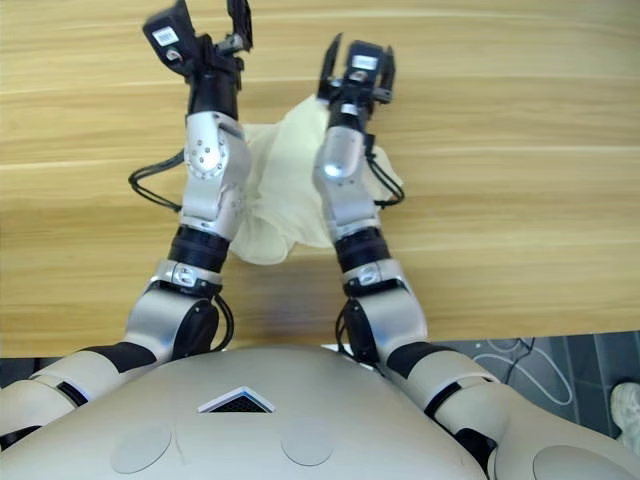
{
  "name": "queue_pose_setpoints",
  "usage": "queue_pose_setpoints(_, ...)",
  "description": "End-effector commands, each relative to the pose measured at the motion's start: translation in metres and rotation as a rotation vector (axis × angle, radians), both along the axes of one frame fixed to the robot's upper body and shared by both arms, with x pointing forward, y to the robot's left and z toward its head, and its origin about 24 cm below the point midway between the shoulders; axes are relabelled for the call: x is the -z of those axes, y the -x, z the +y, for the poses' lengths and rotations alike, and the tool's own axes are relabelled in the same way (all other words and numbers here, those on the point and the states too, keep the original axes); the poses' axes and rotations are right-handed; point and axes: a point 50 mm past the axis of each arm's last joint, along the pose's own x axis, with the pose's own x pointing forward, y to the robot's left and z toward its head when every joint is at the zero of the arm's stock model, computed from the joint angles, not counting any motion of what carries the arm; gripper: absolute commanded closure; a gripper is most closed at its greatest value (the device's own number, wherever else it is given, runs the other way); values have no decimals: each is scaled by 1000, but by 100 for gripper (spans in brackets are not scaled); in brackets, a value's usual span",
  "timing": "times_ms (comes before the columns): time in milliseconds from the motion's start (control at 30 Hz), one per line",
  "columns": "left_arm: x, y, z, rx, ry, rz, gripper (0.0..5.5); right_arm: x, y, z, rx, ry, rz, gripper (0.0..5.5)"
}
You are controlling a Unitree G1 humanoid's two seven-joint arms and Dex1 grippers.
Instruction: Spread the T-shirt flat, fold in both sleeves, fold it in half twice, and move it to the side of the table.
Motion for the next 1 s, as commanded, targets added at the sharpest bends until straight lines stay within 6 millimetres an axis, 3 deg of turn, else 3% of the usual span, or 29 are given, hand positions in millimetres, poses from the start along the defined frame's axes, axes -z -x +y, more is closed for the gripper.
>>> queue_pose_setpoints(33, 19, 22, 50, -51, -17, 95, 135, -17, 11, -44, -63, 16, -84, 164)
queue_pose_setpoints(100, 32, 26, 72, -46, -67, 175, 135, -18, 22, -53, -145, 106, -123, 164)
queue_pose_setpoints(233, 69, 57, 103, -18, -468, 236, 135, 6, 54, -66, -278, 449, -126, 164)
queue_pose_setpoints(267, 71, 65, 106, 21, -561, 206, 135, 7, 63, -69, -303, 511, -156, 164)
queue_pose_setpoints(433, 63, 129, 96, 499, -782, 9, 135, -10, 114, -81, -649, 364, -276, 164)
queue_pose_setpoints(500, 62, 153, 100, 639, -877, -31, 135, -18, 139, -91, -802, 462, -289, 164)
queue_pose_setpoints(567, 61, 162, 110, 685, -991, -29, 135, -12, 153, -105, -900, 681, -195, 164)
queue_pose_setpoints(667, 56, 167, 114, 748, -1105, -36, 135, 7, 166, -113, -1025, 984, -40, 164)
queue_pose_setpoints(833, 67, 183, 118, 867, -1437, 21, 135, 31, 180, -96, -1220, 1255, 30, 164)
queue_pose_setpoints(1000, 88, 194, 104, 953, -1604, 78, 135, 55, 168, -83, -1176, 1450, 40, 164)
